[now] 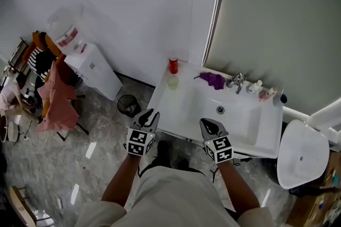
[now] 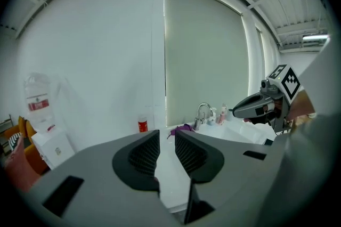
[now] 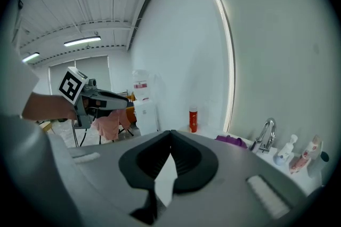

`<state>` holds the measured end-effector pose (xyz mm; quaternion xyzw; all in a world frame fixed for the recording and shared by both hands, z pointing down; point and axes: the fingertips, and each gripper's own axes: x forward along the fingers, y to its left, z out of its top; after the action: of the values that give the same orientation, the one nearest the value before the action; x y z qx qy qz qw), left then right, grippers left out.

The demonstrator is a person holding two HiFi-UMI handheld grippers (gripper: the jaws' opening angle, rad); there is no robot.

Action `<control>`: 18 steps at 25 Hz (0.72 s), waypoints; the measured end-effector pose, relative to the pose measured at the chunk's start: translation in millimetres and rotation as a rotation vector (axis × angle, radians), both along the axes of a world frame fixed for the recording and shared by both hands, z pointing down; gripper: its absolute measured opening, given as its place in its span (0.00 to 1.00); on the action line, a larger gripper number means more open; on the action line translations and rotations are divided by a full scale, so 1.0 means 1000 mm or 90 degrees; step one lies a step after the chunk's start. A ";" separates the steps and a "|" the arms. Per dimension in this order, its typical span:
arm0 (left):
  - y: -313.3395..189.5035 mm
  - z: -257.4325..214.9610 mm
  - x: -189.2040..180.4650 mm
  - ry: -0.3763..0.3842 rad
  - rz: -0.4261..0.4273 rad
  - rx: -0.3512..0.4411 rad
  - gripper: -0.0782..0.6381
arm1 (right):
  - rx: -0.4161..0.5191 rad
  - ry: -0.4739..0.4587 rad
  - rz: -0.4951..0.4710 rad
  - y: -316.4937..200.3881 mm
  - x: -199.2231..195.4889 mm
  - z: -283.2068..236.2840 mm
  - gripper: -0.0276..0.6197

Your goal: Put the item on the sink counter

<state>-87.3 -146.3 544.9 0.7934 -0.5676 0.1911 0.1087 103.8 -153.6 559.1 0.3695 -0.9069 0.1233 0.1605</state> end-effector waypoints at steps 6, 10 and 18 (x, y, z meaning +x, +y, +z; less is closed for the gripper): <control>0.031 -0.010 -0.017 -0.004 -0.024 0.014 0.20 | 0.016 -0.002 -0.025 0.017 -0.017 -0.007 0.06; 0.040 -0.013 -0.037 0.005 -0.028 0.013 0.18 | 0.029 -0.005 -0.022 0.019 -0.031 -0.015 0.06; 0.048 -0.026 -0.065 0.010 -0.013 0.019 0.12 | 0.050 -0.031 0.009 0.019 -0.051 -0.035 0.06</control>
<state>-152.5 -97.9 518.8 0.7907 -0.5774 0.1750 0.1034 53.1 -134.7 523.7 0.3784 -0.9122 0.0980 0.1230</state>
